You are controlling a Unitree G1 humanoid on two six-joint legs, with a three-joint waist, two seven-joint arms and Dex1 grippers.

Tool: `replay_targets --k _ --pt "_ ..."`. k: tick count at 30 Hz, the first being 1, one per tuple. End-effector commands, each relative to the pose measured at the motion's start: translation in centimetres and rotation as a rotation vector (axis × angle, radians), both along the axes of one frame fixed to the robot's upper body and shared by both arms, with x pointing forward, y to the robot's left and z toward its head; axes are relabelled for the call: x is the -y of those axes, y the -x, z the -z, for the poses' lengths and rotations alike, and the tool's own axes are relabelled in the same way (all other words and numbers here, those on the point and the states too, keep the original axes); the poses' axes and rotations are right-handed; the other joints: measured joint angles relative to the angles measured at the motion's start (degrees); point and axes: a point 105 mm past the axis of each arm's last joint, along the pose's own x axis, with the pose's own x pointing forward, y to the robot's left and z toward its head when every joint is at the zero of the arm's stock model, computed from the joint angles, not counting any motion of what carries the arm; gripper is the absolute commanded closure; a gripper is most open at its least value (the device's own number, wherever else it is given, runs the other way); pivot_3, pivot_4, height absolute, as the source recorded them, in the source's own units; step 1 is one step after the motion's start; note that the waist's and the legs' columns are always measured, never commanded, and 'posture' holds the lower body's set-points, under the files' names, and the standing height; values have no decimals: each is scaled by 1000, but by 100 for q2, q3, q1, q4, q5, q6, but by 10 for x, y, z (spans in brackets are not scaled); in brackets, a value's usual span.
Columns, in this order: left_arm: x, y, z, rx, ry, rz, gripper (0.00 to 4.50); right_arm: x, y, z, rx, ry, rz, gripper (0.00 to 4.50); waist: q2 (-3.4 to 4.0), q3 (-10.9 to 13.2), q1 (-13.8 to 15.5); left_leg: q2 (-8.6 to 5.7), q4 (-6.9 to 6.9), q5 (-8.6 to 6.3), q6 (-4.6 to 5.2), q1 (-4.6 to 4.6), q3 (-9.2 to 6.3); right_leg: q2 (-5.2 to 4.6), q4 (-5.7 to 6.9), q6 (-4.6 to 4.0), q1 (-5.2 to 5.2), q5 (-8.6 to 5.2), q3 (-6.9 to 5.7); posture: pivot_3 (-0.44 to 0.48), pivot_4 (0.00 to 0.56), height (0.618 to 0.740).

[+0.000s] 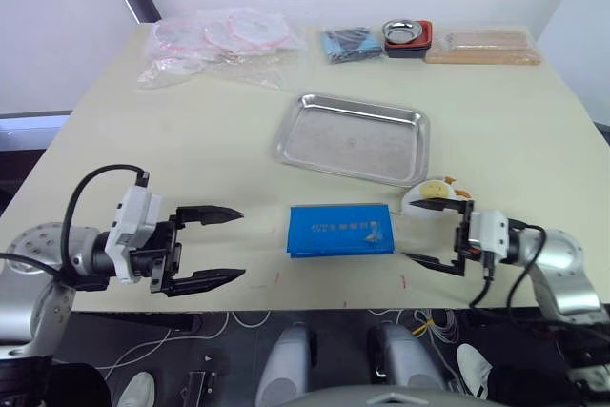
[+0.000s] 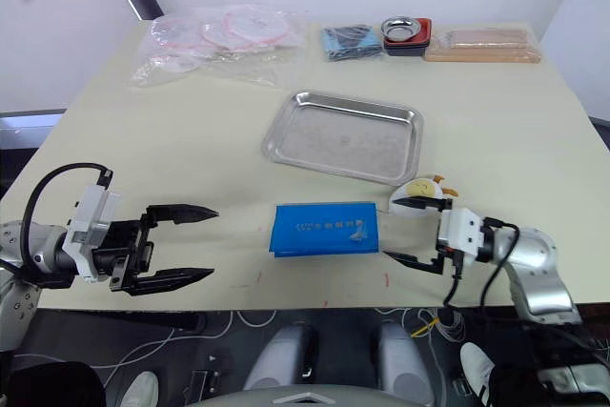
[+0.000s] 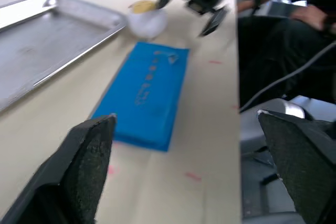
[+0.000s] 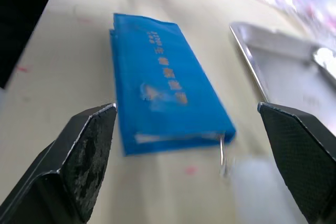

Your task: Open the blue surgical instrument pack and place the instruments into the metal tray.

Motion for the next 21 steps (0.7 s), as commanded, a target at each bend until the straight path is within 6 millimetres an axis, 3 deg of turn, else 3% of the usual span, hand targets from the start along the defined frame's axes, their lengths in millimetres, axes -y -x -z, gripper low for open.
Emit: replay_targets --k 1,5,13,16,18,21 --pt "3 4 -9 29 -11 16 36 -3 -2 1 96 49 -36 0 0 0 26 0 -2 0 0 -1 6 0 -1 -1 0 0 -2 0 150 740" --pt "14 5 -11 50 -10 36 36 -21 -1 6 131 54 -127 0 -1 0 21 -5 -2 0 0 -6 8 -5 -4 -2 0 0 -2 0 150 740" --pt "22 4 -9 49 -5 82 36 -32 -13 12 194 81 -167 0 -1 0 10 -5 -1 0 0 3 10 -3 0 -1 1 1 5 0 150 740" --pt "27 1 -7 52 -1 108 0 -33 -17 14 174 61 -158 636 -1 0 19 -4 -3 0 -1 2 9 -2 0 -4 1 1 2 0 150 740" --pt "29 0 -5 48 2 128 0 -33 -16 16 163 58 -163 1680 -2 0 15 -7 -3 0 -1 1 9 -3 -1 -4 1 2 3 0 150 740" --pt "29 -1 -3 42 2 143 0 -34 -15 17 166 54 -174 2865 -1 0 13 -8 -2 0 -1 2 9 -4 1 -3 1 2 7 0 150 740"
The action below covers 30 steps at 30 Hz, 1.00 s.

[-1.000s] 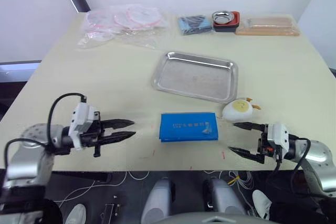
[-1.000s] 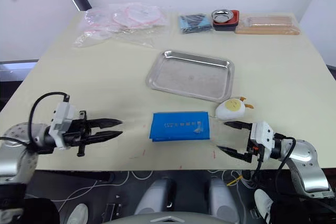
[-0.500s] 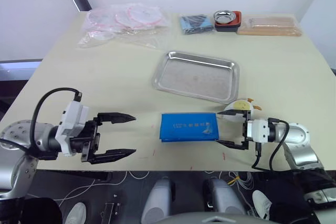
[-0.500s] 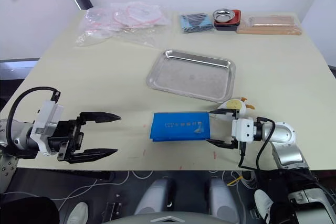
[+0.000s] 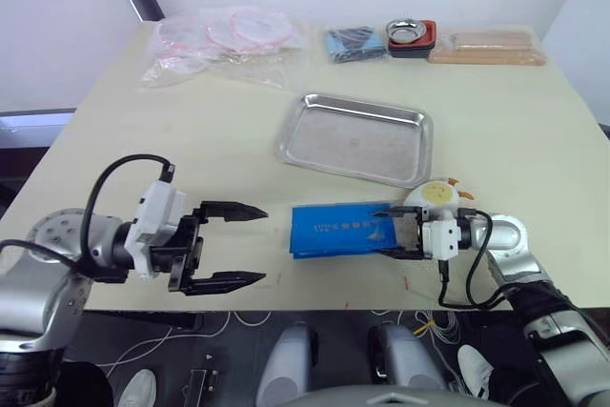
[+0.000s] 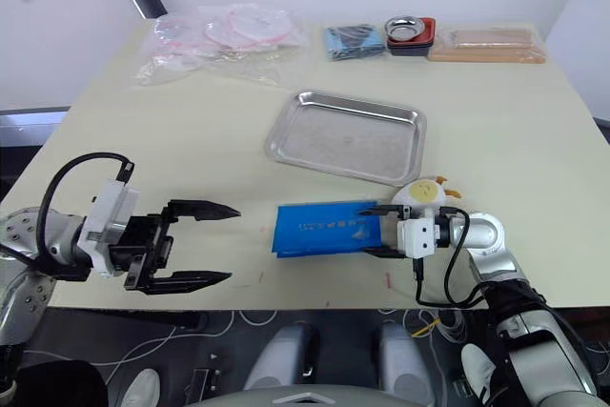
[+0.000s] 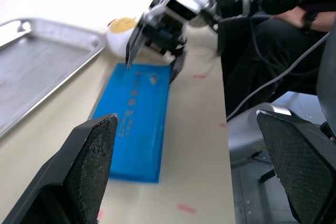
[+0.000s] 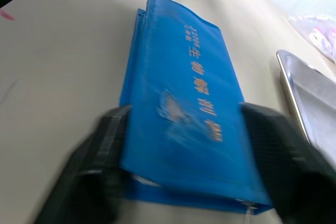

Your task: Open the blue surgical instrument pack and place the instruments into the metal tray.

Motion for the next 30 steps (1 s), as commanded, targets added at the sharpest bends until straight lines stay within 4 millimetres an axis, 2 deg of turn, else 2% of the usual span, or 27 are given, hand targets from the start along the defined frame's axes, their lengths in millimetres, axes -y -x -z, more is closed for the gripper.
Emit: replay_targets --k 1,3,4,12,17,22,30 --pt "0 -1 -1 21 -5 21 0 -3 1 -6 31 -29 -21 3426 0 0 -3 0 0 0 0 2 -1 0 0 0 0 0 2 0 150 740" --pt "-1 -4 -1 26 -3 18 0 -3 1 -4 37 -26 -23 4419 0 0 -8 0 0 0 0 3 0 1 1 0 0 0 3 0 150 740" --pt "-2 -6 -1 43 0 12 0 -3 2 -4 43 -22 -25 4473 0 0 -7 1 0 0 0 3 0 2 2 0 0 0 2 0 150 740" --pt "-3 -9 4 75 14 14 0 0 8 -12 13 -40 -34 4473 0 0 4 0 0 0 0 2 -4 -1 0 0 0 0 6 0 150 740" --pt "-2 -9 3 52 50 6 0 0 20 -29 -129 -46 -55 4473 0 0 16 -1 0 0 0 -1 -19 -4 1 0 -1 0 3 0 150 740" --pt "-1 -10 6 108 35 10 0 2 33 -36 -302 7 -77 4473 1 0 14 -2 1 0 0 0 -22 -2 1 1 -1 0 0 0 150 740" --pt "-1 -18 13 156 41 -17 0 -9 30 -59 -574 31 5 4473 1 0 13 -2 1 0 0 -4 -25 -4 -1 1 -2 -1 -3 0 150 740"
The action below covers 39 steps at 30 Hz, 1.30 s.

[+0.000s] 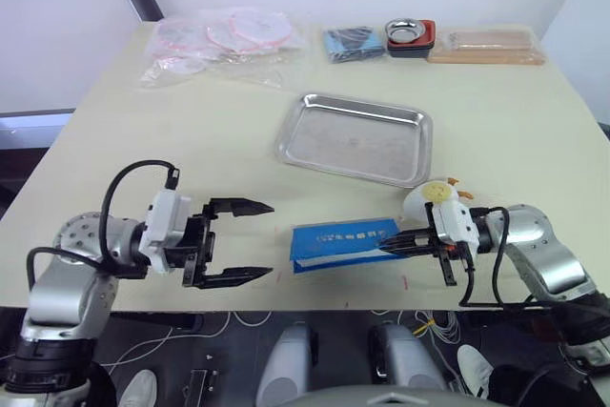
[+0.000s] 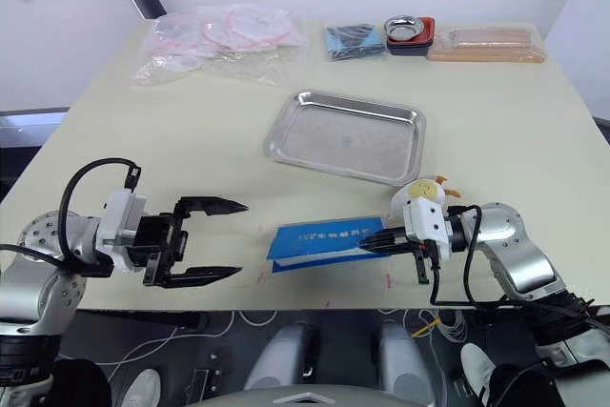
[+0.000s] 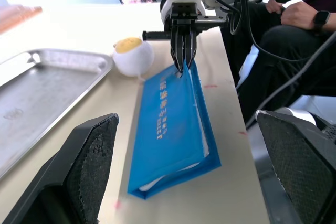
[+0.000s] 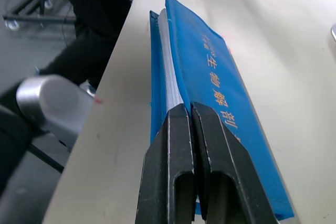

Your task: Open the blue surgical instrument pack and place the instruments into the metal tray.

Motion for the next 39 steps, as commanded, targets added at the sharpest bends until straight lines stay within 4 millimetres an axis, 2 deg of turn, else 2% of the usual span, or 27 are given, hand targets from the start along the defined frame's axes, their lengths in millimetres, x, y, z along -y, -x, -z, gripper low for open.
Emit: replay_targets --k 1,7,17,21,25,28,39 --pt "1 -5 2 27 -33 -16 0 -9 1 -21 -79 -16 16 4473 0 0 2 0 0 0 0 0 -1 0 0 0 0 0 -1 0 150 740" --pt "2 -10 8 12 -31 -18 0 -13 -7 -31 -150 5 48 4473 0 0 1 -5 0 0 0 -9 -10 -2 -6 1 -1 -1 -9 0 150 740" --pt "12 -44 25 -61 62 -20 0 -13 -36 -29 -112 32 79 4473 -1 -1 -3 -14 3 0 0 -15 6 1 -4 1 -1 0 -21 0 150 740" --pt "14 -53 29 -155 142 -12 0 -17 -38 -26 -94 44 71 4473 -3 -2 -24 -16 3 0 1 -16 5 0 -2 2 -2 1 -22 0 150 740" --pt "16 -58 35 -187 152 3 0 -19 -38 -25 -87 48 68 4473 -3 -2 -48 -15 3 0 1 -15 -2 1 -1 1 -2 1 -22 0 150 740" --pt "20 -61 33 -214 189 23 0 -17 -39 -24 -82 52 77 4473 -3 -2 -60 -15 3 0 0 -14 -13 2 1 1 -1 1 -25 0 150 740" --pt "31 -62 41 -212 168 91 0 -14 -36 -21 -92 66 81 4473 -4 -2 -109 -18 3 0 0 -15 -29 -2 0 2 0 1 -23 0 150 740"
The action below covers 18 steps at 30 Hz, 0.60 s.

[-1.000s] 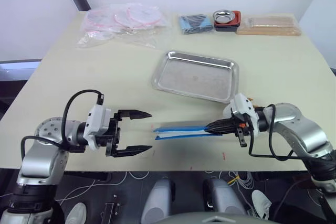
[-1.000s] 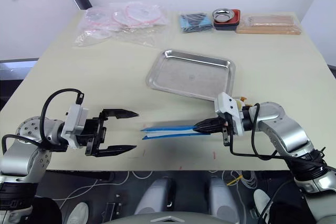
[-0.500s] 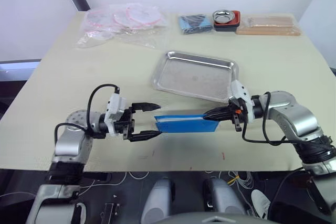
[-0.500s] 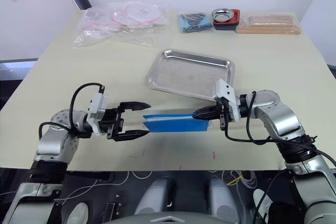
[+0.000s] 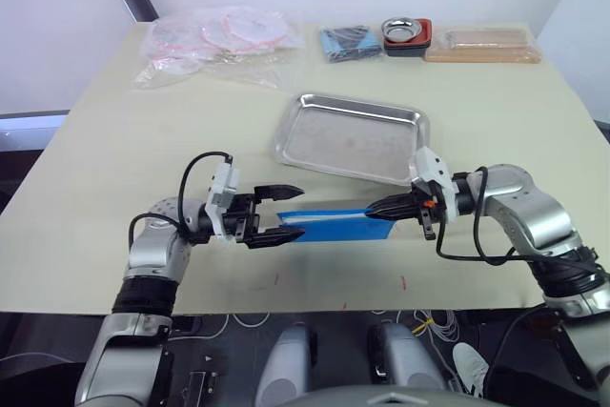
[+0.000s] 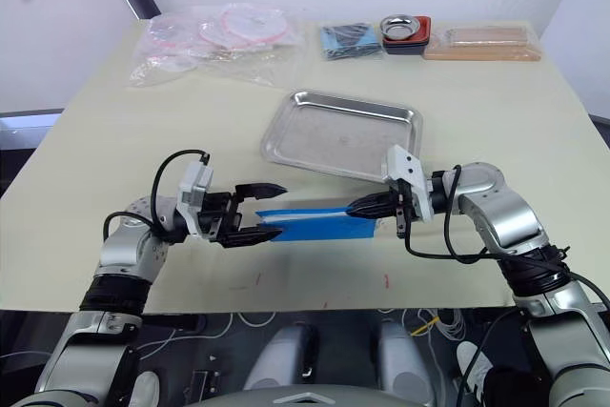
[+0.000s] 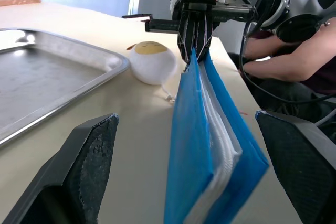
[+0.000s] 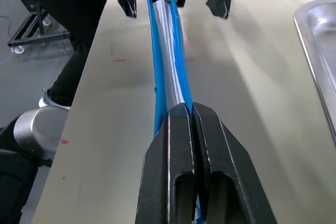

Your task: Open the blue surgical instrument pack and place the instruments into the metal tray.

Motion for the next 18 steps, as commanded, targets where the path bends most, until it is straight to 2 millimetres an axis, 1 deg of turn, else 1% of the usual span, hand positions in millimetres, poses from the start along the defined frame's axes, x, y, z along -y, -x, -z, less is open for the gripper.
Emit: replay_targets --k 1,3,6,7,9,10,12,18 --pt "1 3 -3 44 -17 58 0 3 0 2 7 19 15 4473 0 0 -1 0 0 0 0 0 0 0 0 0 0 0 0 0 150 740" --pt "2 2 -4 43 -4 54 549 4 -1 2 10 21 17 4500 0 0 -4 0 0 0 0 0 -1 0 0 0 0 0 -1 0 150 740" --pt "4 0 -5 32 18 51 1694 4 -2 2 16 24 20 4500 0 0 -4 0 1 0 0 0 -1 0 0 0 0 0 0 0 150 740" --pt "4 1 -5 31 16 57 2130 4 -2 2 16 24 21 4500 0 0 -4 0 1 0 0 0 -1 0 0 0 0 0 0 0 150 740" --pt "3 1 -4 34 11 64 3231 4 -2 3 14 25 24 4500 0 0 -4 0 1 0 0 0 -1 0 0 0 0 0 -1 0 150 740" --pt "3 1 -4 35 10 65 3532 4 -2 3 14 26 26 4500 0 0 -3 0 1 0 0 0 -1 0 0 0 0 0 -1 0 150 740" --pt "3 2 -4 35 9 68 4449 5 -2 5 18 28 32 4500 0 0 -4 0 1 0 0 0 -2 0 0 0 0 0 -1 0 150 740" --pt "2 3 -1 34 -7 73 4449 4 -1 2 1 -14 28 4500 0 0 -4 0 0 0 0 0 -2 -1 0 0 0 0 -1 0 150 740"
